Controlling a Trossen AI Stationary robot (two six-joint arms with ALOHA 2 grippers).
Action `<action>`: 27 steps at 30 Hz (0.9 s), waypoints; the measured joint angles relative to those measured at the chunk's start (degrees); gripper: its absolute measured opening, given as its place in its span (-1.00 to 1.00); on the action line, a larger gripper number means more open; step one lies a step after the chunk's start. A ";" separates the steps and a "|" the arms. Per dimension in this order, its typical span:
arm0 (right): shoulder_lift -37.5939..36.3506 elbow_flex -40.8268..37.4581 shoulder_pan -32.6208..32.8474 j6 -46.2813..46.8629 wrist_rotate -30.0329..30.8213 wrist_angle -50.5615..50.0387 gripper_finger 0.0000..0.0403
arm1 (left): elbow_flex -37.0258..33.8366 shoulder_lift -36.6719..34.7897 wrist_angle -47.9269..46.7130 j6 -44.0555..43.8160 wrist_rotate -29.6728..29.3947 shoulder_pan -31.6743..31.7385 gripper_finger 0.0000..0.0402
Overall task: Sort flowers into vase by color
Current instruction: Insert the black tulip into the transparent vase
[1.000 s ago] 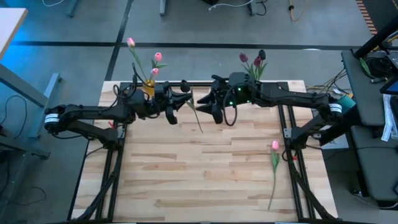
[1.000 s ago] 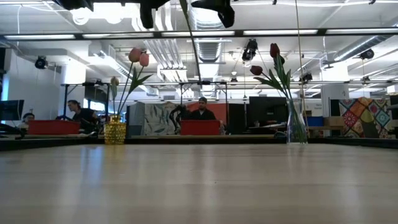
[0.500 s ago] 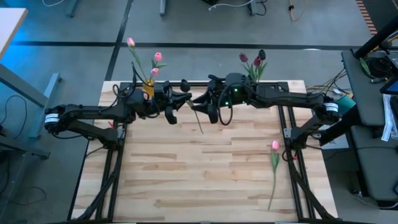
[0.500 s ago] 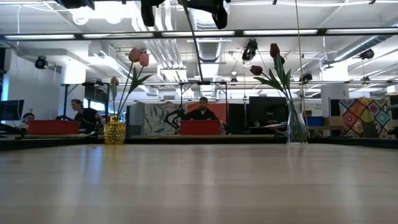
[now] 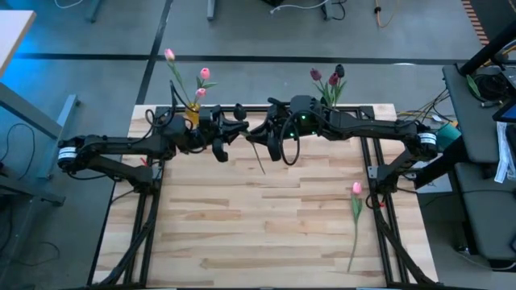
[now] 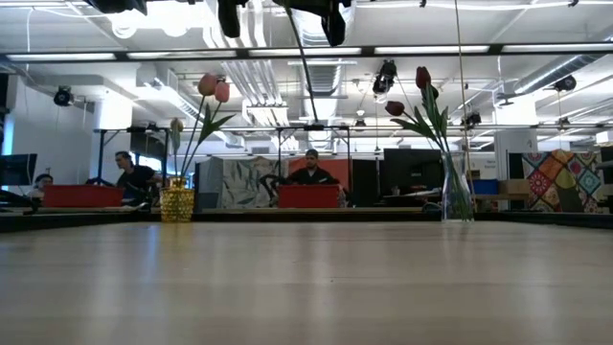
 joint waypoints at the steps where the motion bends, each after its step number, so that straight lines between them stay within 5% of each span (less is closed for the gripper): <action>1: 0.00 0.00 0.00 -0.11 -0.40 -0.02 -0.69 | 0.00 0.00 0.00 0.00 0.14 0.00 -1.00; 6: -0.10 0.00 0.00 -0.67 -0.85 0.07 -0.92 | 0.00 -0.09 0.14 0.01 0.20 0.02 -0.98; 16: -4.22 0.00 -2.89 -5.54 1.28 -3.52 -0.93 | 0.00 -4.02 0.08 0.63 0.11 1.74 -0.63; 27: -19.94 -0.73 -7.45 -18.25 21.43 -16.27 -0.93 | 0.04 -9.25 -7.52 2.97 -0.12 1.77 -0.43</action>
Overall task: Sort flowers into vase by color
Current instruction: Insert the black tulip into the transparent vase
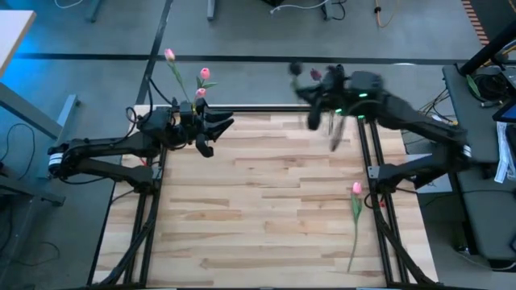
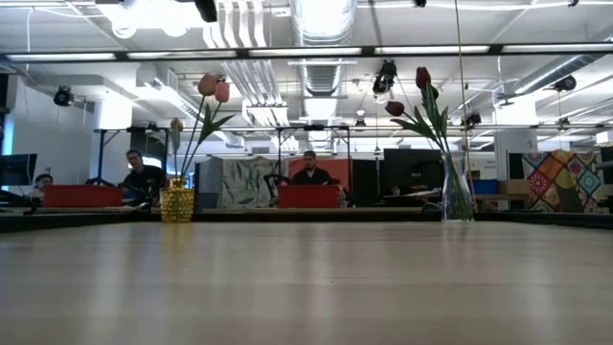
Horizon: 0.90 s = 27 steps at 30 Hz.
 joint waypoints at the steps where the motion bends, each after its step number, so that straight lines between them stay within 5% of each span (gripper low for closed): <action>1: -2.05 -0.55 -0.89 -1.09 0.88 -0.33 -0.93 | 0.00 -0.13 -0.21 0.00 0.00 0.00 -0.43; 7: -12.85 -7.31 -8.01 -6.48 1.12 -1.16 -0.94 | 0.00 -0.40 -0.05 -0.17 -0.04 0.00 -0.43; 14: -21.83 -17.57 -18.18 -9.40 -6.84 1.55 -0.94 | 0.00 -0.28 -0.07 -1.66 -0.07 0.00 -0.43; 27: -26.34 -33.88 -31.64 -9.80 -13.03 14.35 -0.94 | 3.62 -0.30 -3.51 -1.51 -0.11 0.00 -0.43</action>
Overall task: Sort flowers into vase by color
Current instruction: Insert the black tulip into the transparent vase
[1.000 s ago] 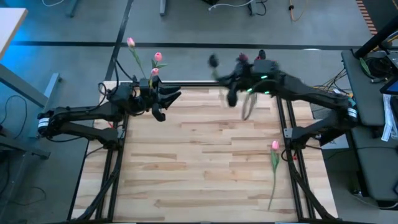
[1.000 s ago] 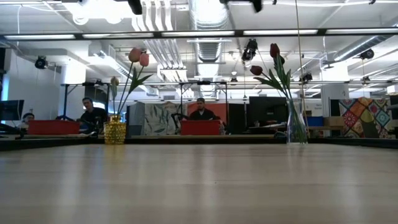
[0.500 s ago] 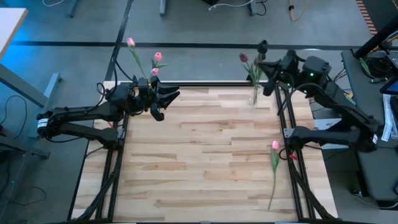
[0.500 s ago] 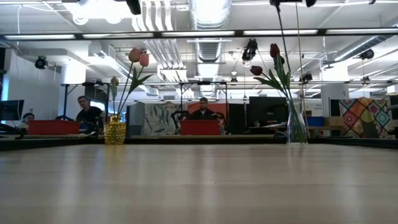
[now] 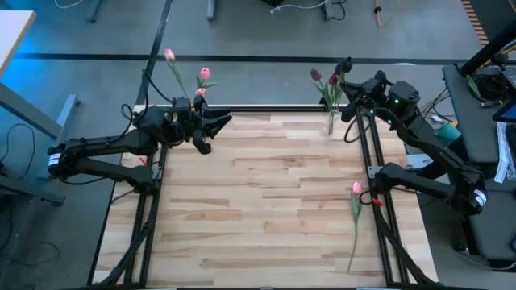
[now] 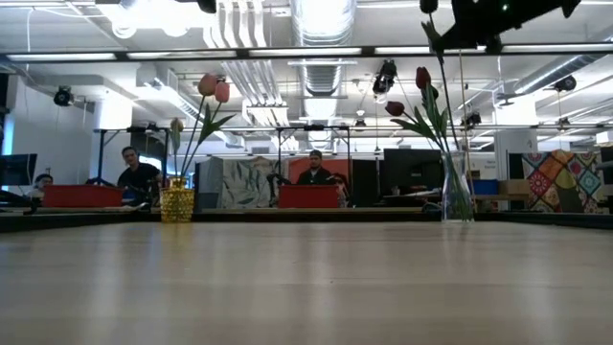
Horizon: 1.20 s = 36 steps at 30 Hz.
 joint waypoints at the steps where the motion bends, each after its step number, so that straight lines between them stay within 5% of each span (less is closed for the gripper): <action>1: 0.05 -0.76 -0.51 0.37 -0.42 0.73 -0.94 | 0.37 0.00 -0.51 0.00 0.00 0.00 -0.43; 17: 2.44 -7.54 -2.20 0.58 -0.11 4.18 -0.94 | 2.90 0.02 -6.15 0.26 -0.02 0.00 -0.43; 25: 2.63 -10.72 -2.20 0.80 5.78 4.32 -0.92 | 2.90 0.02 -6.11 0.26 -0.02 0.00 -0.43; 36: 2.69 -11.17 -2.20 2.26 7.55 -2.84 -0.44 | 2.90 0.02 -6.07 0.63 -0.02 0.00 -0.43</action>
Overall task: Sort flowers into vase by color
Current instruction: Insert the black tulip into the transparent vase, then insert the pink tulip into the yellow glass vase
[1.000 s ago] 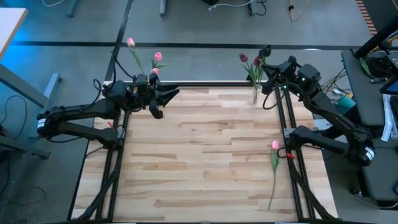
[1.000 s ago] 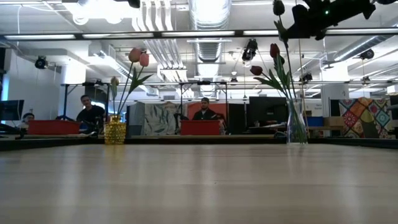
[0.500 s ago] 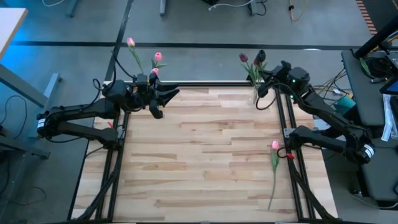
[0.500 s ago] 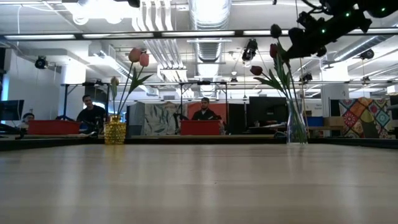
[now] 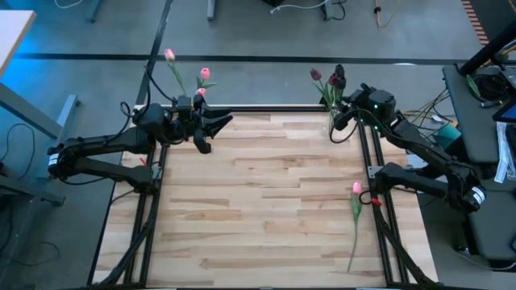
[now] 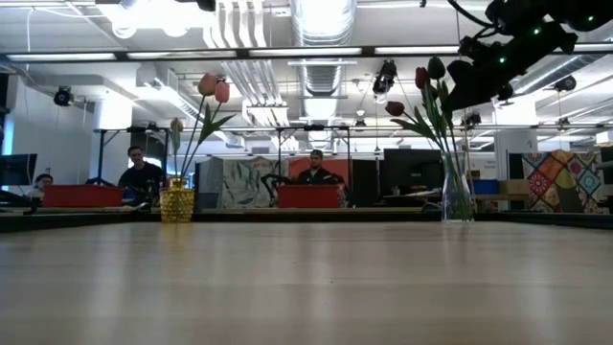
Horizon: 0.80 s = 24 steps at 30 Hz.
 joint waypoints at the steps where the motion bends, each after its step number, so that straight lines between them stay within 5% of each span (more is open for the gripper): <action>1: -0.02 0.45 0.00 0.46 -0.08 -0.96 -0.40 | 0.00 0.00 0.00 0.02 0.00 -0.01 -0.43; 20: 0.04 22.65 0.04 12.40 -0.47 -36.42 -0.13 | 0.00 0.13 -1.46 2.25 0.00 0.00 -0.43; 24: 0.34 28.74 0.17 17.65 -7.03 -48.16 -0.22 | 0.00 0.18 -1.44 2.23 -0.01 0.00 -0.43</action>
